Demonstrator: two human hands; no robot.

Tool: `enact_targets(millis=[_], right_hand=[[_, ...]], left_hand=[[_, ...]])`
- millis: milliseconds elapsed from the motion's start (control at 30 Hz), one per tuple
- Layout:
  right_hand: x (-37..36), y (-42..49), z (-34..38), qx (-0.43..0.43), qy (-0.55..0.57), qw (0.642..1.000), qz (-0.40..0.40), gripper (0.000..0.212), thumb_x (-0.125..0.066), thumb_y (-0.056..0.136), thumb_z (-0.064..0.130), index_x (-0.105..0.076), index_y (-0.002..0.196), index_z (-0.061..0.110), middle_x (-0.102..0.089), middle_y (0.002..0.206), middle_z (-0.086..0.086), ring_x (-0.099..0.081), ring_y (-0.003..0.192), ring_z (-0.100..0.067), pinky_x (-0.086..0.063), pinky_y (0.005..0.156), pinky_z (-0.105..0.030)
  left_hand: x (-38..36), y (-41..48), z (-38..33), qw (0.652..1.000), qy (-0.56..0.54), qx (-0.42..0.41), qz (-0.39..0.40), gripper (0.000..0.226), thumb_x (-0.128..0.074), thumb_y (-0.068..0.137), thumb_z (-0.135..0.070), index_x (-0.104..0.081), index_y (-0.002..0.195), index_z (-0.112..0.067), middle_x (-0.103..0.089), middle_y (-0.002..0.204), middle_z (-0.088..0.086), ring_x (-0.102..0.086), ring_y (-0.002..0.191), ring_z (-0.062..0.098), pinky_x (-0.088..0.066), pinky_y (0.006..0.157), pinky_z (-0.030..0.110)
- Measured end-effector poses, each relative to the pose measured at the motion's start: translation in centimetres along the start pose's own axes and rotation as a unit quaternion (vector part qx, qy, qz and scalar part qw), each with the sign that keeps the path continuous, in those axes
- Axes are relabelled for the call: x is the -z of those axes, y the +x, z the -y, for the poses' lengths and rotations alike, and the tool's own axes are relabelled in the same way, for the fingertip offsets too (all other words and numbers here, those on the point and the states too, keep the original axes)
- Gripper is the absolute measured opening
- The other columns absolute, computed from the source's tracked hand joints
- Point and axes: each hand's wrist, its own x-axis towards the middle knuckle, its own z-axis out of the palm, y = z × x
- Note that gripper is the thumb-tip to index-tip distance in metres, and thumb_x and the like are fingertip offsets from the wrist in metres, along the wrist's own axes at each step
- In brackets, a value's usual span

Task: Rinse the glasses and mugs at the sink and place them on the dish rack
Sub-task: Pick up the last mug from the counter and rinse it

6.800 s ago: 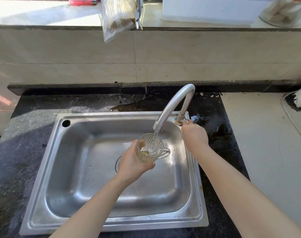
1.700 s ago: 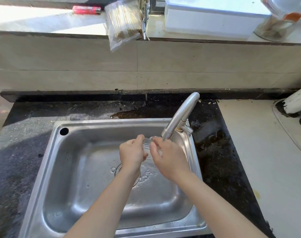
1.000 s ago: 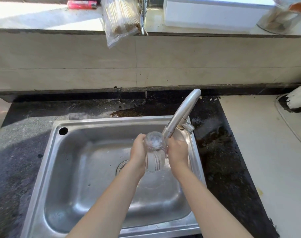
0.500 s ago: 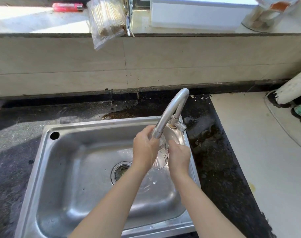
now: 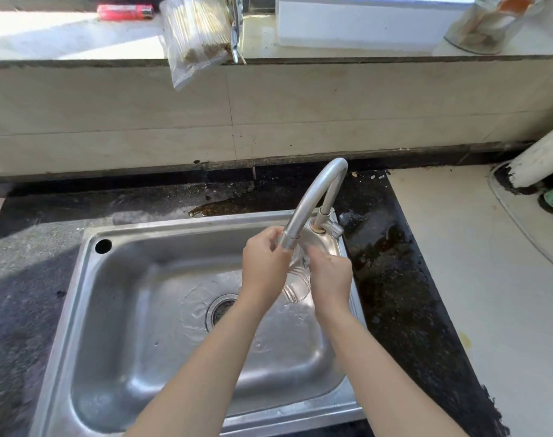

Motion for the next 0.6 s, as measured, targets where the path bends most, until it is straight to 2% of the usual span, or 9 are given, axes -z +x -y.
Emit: enact_targets(millis=[100, 167, 233, 300, 367, 433, 467, 533, 600], right_hand=[[-0.1, 0.3, -0.2, -0.071, 0.081, 0.994, -0.005, 0.037, -0.066, 0.081, 0.018, -0.038, 0.058, 0.016, -0.022, 0.056, -0.001, -0.02, 0.053, -0.013, -0.021, 0.049, -0.027], [-0.5, 0.5, -0.1, -0.121, 0.129, 0.984, -0.008, 0.014, -0.063, 0.079, 0.018, -0.05, 0.074, 0.017, -0.03, 0.063, -0.005, -0.026, 0.057, -0.016, -0.025, 0.051, -0.028], [-0.6, 0.8, 0.2, -0.168, 0.163, 0.972, -0.015, 0.005, -0.058, 0.079, 0.019, -0.054, 0.081, 0.017, -0.037, 0.064, -0.007, -0.031, 0.054, -0.016, -0.027, 0.049, -0.027], [-0.5, 1.2, 0.6, -0.201, 0.161, 0.966, -0.018, 0.01, -0.056, 0.082, 0.019, -0.055, 0.073, 0.015, -0.042, 0.057, -0.002, -0.035, 0.047, -0.013, -0.028, 0.043, -0.022], [-0.4, 1.1, 0.9, -0.212, 0.147, 0.966, 0.003, 0.013, -0.059, 0.082, 0.021, -0.059, 0.07, 0.017, -0.045, 0.055, 0.001, -0.037, 0.043, -0.012, -0.03, 0.04, -0.022], [-0.5, 0.9, 0.7, -0.205, 0.129, 0.97, 0.029, 0.01, -0.06, 0.081, 0.025, -0.063, 0.073, 0.019, -0.045, 0.058, 0.001, -0.037, 0.047, -0.012, -0.031, 0.043, -0.024], [-0.5, 0.7, 0.6, -0.202, 0.12, 0.971, 0.034, 0.011, -0.06, 0.082, 0.025, -0.063, 0.074, 0.019, -0.043, 0.059, 0.001, -0.035, 0.049, -0.012, -0.03, 0.044, -0.025], [-0.4, 0.6, 0.8, -0.196, 0.096, 0.975, 0.033, 0.012, -0.057, 0.084, 0.023, -0.057, 0.073, 0.018, -0.04, 0.056, 0.002, -0.032, 0.048, -0.012, -0.028, 0.045, -0.026], [-0.2, 0.8, 1.1, -0.192, 0.06, 0.979, 0.041, 0.014, -0.055, 0.085, 0.024, -0.054, 0.072, 0.019, -0.038, 0.054, 0.003, -0.031, 0.049, -0.012, -0.027, 0.046, -0.026]], left_hand=[[0.5, 1.3, -0.4, 0.99, -0.108, 0.044, 0.074, 0.029, -0.055, 0.082, -0.023, -0.069, 0.08, 0.003, -0.062, 0.075, 0.017, -0.054, 0.071, 0.022, -0.043, 0.065, 0.033], [0.3, 1.2, 0.1, 0.991, -0.103, 0.067, 0.047, 0.039, -0.047, 0.081, -0.04, -0.065, 0.067, -0.009, -0.058, 0.066, 0.01, -0.054, 0.068, 0.023, -0.038, 0.062, 0.035], [0.0, 0.1, 1.3, 0.998, -0.018, 0.052, -0.009, 0.048, -0.033, 0.084, -0.054, -0.056, 0.065, -0.016, -0.044, 0.056, -0.005, -0.044, 0.055, 0.013, -0.029, 0.057, 0.033], [-0.4, -1.4, 2.5, 0.997, 0.054, -0.027, -0.048, 0.048, -0.023, 0.089, -0.051, -0.057, 0.08, -0.019, -0.044, 0.059, -0.01, -0.041, 0.053, 0.007, -0.029, 0.057, 0.03], [-0.9, -2.3, 3.4, 0.983, 0.131, -0.117, -0.053, 0.05, -0.019, 0.093, -0.051, -0.058, 0.105, -0.022, -0.059, 0.083, -0.008, -0.055, 0.074, 0.01, -0.036, 0.063, 0.027], [-0.9, -2.0, 3.2, 0.974, 0.171, -0.141, -0.054, 0.058, -0.018, 0.093, -0.055, -0.053, 0.123, -0.019, -0.06, 0.107, -0.006, -0.058, 0.091, 0.014, -0.04, 0.07, 0.028], [-0.7, -1.7, 3.1, 0.974, 0.166, -0.14, -0.055, 0.059, -0.018, 0.09, -0.061, -0.053, 0.121, -0.024, -0.059, 0.103, -0.009, -0.058, 0.088, 0.013, -0.04, 0.068, 0.028], [-0.3, -1.2, 2.0, 0.984, 0.138, -0.108, -0.029, 0.054, -0.02, 0.08, -0.076, -0.052, 0.095, -0.035, -0.056, 0.077, -0.01, -0.053, 0.069, 0.01, -0.037, 0.06, 0.031], [0.3, 0.0, 1.1, 0.992, 0.119, -0.03, 0.019, 0.055, -0.034, 0.071, -0.08, -0.053, 0.085, -0.03, -0.058, 0.07, -0.003, -0.055, 0.067, 0.015, -0.042, 0.063, 0.037]])
